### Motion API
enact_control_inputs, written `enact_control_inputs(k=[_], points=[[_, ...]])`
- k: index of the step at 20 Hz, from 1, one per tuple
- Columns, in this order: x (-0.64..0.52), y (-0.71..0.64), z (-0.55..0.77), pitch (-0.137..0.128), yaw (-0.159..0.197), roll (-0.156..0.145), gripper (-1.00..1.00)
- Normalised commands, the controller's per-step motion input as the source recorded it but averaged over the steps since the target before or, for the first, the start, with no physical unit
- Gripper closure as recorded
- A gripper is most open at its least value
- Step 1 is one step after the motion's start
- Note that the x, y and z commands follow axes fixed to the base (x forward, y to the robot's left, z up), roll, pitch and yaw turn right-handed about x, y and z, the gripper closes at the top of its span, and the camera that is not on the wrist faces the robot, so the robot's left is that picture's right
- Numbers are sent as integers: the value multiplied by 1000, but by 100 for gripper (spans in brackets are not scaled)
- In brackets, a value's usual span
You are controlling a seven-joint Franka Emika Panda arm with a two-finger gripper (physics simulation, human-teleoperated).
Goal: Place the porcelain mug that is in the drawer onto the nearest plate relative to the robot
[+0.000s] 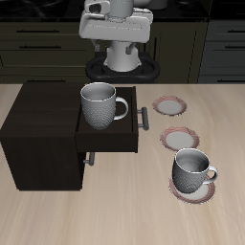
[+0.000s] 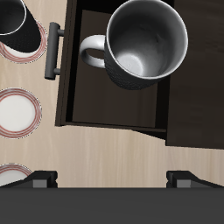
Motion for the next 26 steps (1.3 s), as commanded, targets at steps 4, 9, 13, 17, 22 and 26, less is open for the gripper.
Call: enact_control_inputs(k=[4, 9, 13, 17, 22, 26], points=[[220, -142, 138, 1, 43, 3, -100], [350, -136, 33, -5, 82, 13, -100], [316, -113, -57, 2, 56, -15, -100], [325, 24, -38, -2, 105, 22, -100], [312, 102, -17, 9, 110, 41, -100], [242, 63, -53, -11, 25, -18, -100]])
